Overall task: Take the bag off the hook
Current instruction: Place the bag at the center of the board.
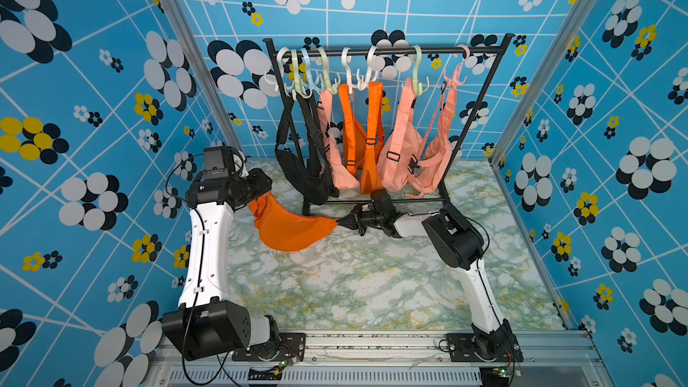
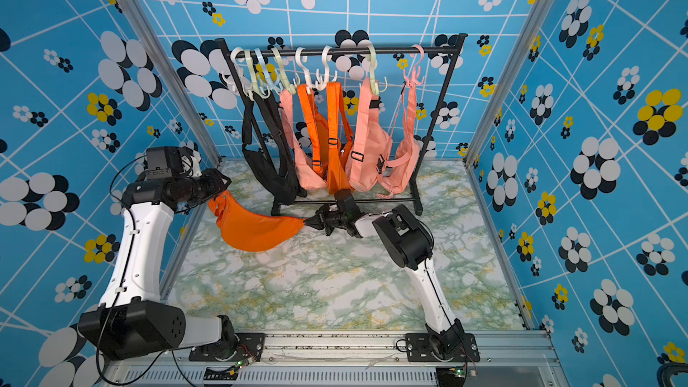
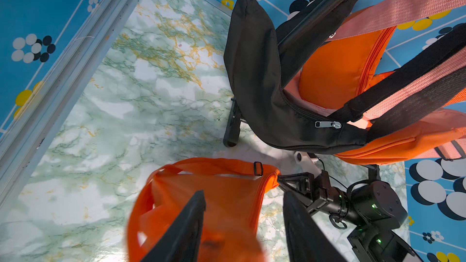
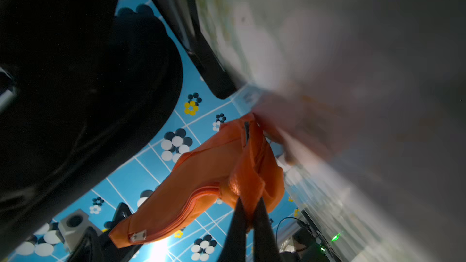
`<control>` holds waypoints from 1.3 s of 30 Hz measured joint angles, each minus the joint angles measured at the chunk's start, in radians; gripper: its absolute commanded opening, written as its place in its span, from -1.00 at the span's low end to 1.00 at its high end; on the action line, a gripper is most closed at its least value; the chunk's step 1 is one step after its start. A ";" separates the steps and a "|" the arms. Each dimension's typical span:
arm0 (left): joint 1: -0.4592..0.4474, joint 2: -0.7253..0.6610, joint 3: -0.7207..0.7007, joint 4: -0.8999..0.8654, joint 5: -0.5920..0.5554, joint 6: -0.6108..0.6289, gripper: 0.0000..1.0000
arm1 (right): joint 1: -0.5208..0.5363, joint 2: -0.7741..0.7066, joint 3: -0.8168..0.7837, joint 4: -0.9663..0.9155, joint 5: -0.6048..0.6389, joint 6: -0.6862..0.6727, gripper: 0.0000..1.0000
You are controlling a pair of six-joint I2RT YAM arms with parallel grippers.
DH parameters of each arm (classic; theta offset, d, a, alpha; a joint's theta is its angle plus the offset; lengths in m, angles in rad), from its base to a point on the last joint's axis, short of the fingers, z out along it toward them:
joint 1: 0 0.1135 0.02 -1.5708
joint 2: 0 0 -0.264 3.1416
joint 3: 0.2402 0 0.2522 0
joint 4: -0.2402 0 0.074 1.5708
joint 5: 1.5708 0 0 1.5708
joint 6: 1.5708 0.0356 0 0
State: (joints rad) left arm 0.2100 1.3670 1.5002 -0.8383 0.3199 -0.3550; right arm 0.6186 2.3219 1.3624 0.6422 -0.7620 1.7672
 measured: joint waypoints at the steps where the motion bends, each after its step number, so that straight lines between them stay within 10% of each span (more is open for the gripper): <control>1: 0.000 0.000 -0.005 0.001 0.002 0.000 0.08 | 0.001 0.000 0.000 0.014 0.011 0.016 -1.00; 10: 0.000 0.000 -0.060 0.011 -0.001 -0.002 0.58 | 0.008 0.000 0.000 0.048 0.061 0.080 -1.00; 18: 0.000 0.048 -0.108 0.088 -0.043 -0.006 -0.54 | 0.008 0.000 0.000 0.076 0.073 0.113 -1.00; 25: 0.002 0.222 -0.061 0.143 -0.067 -0.019 -0.84 | 0.008 -0.011 -0.013 0.098 0.073 0.122 -0.97; 39: 0.002 0.524 0.111 0.148 -0.126 -0.018 -0.71 | 0.011 -0.083 -0.018 0.095 0.025 0.040 0.16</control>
State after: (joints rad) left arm 0.2119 1.8912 1.6108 -0.6899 0.1944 -0.3733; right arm 0.6300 2.2391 1.3449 0.7368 -0.7368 1.8076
